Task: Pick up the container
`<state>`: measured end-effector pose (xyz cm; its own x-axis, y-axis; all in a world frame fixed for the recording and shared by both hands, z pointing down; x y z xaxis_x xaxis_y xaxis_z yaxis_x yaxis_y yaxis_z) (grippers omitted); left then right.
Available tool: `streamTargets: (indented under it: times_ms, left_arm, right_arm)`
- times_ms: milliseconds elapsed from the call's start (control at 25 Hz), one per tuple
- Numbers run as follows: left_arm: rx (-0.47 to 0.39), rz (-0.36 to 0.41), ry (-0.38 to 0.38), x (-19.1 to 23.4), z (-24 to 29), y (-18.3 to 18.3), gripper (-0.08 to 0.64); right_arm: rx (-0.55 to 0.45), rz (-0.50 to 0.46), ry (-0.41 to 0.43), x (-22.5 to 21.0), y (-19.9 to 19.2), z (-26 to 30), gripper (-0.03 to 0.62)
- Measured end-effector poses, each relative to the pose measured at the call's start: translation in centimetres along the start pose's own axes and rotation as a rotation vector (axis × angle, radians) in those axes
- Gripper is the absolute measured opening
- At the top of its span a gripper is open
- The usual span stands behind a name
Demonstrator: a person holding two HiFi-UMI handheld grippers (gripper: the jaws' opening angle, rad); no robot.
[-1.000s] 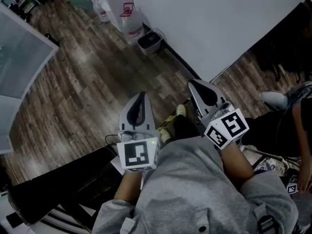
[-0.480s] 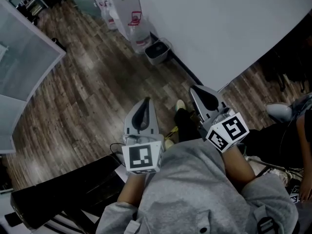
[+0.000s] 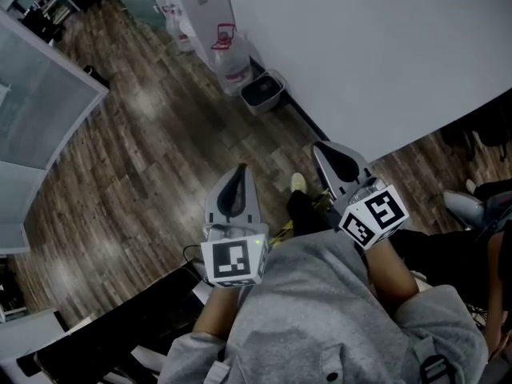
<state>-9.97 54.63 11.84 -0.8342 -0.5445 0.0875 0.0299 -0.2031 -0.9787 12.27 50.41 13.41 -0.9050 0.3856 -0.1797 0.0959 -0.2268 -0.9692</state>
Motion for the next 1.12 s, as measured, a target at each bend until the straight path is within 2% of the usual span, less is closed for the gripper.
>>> streamTargets:
  times_ms: [640,1120]
  left_arm:
    - [0.091,-0.034,-0.012,4.8,18.1,3.4,0.014]
    - [0.13,-0.042,0.032,6.7,27.1,5.0,0.014]
  right_arm:
    - [0.096,0.028,0.034,-11.9,3.1,13.7,0.026]
    - [0.109,0.059,0.084,-18.6,5.0,21.3,0.026]
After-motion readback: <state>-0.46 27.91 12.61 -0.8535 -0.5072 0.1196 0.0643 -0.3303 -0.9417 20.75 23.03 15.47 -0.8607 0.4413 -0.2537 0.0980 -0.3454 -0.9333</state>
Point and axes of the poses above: the fingertips, and each gripper's own axes: z forward along the fingers, x to its left, y out of its top, the point moved 10 cm from there along -z, backward along the fingers, and after that the axes turned 15 degrees about -y, right-handed, at the moved point
